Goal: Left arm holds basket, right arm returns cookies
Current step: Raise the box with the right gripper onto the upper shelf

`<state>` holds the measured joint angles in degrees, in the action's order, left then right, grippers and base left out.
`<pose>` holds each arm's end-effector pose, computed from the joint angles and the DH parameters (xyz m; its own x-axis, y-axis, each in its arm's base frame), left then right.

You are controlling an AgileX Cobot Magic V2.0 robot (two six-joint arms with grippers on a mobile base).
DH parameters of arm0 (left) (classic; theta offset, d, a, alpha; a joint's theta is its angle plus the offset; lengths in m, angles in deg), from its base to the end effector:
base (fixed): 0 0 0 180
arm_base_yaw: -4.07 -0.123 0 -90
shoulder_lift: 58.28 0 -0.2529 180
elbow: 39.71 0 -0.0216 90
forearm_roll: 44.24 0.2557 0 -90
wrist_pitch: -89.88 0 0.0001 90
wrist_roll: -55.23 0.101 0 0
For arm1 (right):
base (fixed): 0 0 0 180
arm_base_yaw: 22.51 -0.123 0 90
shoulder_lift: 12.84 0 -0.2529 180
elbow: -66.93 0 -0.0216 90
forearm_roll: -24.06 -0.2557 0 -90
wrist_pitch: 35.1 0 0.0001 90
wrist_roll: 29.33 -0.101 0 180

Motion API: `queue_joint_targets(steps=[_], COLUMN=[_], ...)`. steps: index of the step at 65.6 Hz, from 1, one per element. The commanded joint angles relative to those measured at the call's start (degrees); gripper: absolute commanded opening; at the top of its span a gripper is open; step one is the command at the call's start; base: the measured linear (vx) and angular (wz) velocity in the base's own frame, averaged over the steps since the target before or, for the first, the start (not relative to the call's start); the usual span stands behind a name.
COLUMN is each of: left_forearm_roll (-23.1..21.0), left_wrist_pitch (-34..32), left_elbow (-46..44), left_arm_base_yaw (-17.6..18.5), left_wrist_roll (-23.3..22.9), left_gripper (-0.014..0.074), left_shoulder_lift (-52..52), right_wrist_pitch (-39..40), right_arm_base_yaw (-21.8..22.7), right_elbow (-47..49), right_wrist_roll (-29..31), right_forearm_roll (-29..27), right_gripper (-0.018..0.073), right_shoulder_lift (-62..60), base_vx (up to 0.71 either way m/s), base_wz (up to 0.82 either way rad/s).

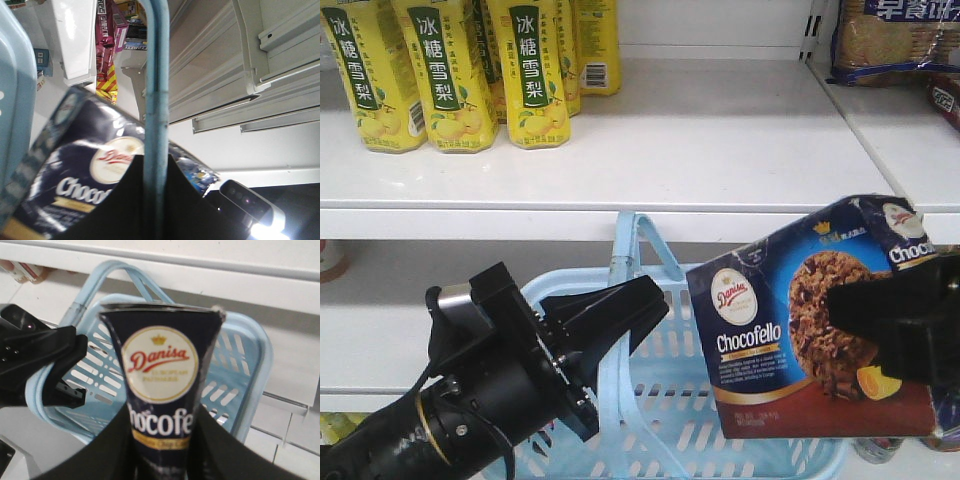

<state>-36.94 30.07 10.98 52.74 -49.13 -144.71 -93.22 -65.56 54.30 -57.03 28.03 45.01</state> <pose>0.1714 -0.2117 0.2243 -0.8295 -0.5358 0.1575 -0.0110 -0.2662 -0.9638 0.1341 0.1172 0.3800 -0.6905 -0.0548 -0.7212 -0.3875 0.8700 0.3050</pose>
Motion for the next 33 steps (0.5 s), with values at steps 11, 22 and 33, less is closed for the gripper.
queue_joint_targets(steps=[11, 22, 33], left_forearm_roll=[-2.37, -2.37, -2.37], left_wrist_pitch=[-6.41, -6.41, -6.41], left_elbow=[-2.17, -2.17, -2.17], left_arm_base_yaw=[-0.21, -0.21, -0.21], left_wrist_roll=[0.60, 0.60, 0.60], left_gripper=[0.0000, 0.0000, 0.0000], left_shoulder_lift=[1.98, 1.98, 1.98], right_wrist_pitch=[12.63, 20.20, 25.91], right_arm_base_yaw=[-0.03, -0.03, 1.99], right_elbow=[3.57, 4.61, 4.61], right_wrist_roll=[0.22, 0.22, -1.80], right_forearm_roll=[5.68, 12.10, 17.79], right_gripper=[-0.0006, -0.0006, -0.0006], right_shoulder_lift=[-1.42, -1.42, -0.41], base_vx=[0.00, 0.00, 0.00], base_wz=[0.00, 0.00, 0.00])
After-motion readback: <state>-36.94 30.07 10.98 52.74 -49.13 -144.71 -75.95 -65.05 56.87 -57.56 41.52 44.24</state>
